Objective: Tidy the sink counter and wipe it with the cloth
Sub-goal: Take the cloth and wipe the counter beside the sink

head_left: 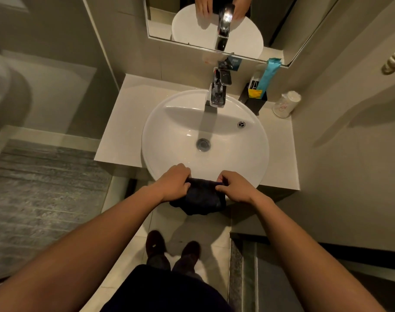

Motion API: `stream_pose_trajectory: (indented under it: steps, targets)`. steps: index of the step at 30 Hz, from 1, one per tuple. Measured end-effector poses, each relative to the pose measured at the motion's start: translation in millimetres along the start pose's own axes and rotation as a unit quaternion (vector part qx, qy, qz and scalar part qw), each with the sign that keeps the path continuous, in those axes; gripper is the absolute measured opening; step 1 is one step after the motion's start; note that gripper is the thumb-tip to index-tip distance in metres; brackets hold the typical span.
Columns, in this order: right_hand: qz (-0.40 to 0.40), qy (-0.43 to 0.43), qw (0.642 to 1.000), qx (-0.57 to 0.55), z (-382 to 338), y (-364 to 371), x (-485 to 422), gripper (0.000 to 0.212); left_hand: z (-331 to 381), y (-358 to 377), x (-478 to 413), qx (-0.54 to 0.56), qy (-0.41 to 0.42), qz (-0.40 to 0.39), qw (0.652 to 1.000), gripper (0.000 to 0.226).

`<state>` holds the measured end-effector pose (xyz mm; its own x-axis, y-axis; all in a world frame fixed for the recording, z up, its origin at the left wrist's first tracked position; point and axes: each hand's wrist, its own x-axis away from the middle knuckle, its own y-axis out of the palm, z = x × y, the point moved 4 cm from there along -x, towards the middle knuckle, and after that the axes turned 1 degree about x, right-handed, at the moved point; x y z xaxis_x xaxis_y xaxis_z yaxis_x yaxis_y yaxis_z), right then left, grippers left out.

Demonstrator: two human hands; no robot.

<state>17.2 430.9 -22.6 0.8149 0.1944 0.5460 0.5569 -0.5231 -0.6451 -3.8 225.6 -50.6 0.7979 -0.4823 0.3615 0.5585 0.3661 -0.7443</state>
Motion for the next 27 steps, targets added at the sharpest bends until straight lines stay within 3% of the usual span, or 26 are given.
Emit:
stream_pose_trajectory:
  steps: [5,16,23,27]
  targets:
    - [0.004,-0.048,0.994,-0.093,-7.6,-18.5,25.5,0.008,-0.7,-18.6,35.2,0.164,-0.011,0.035,0.986,0.002]
    - [-0.004,-0.175,0.975,-0.138,-89.3,-46.2,27.5,0.005,-8.1,-81.6,107.3,0.226,-0.029,0.205,0.952,0.017]
    - [-0.011,-0.23,0.96,-0.156,-162.9,-63.5,-1.3,0.008,-36.7,-149.4,130.7,0.203,-0.039,0.284,0.936,0.006]
    - [0.004,-0.249,0.954,-0.166,-203.3,-71.7,-22.1,0.007,-59.7,-187.5,134.1,0.217,-0.056,0.322,0.92,0.014]
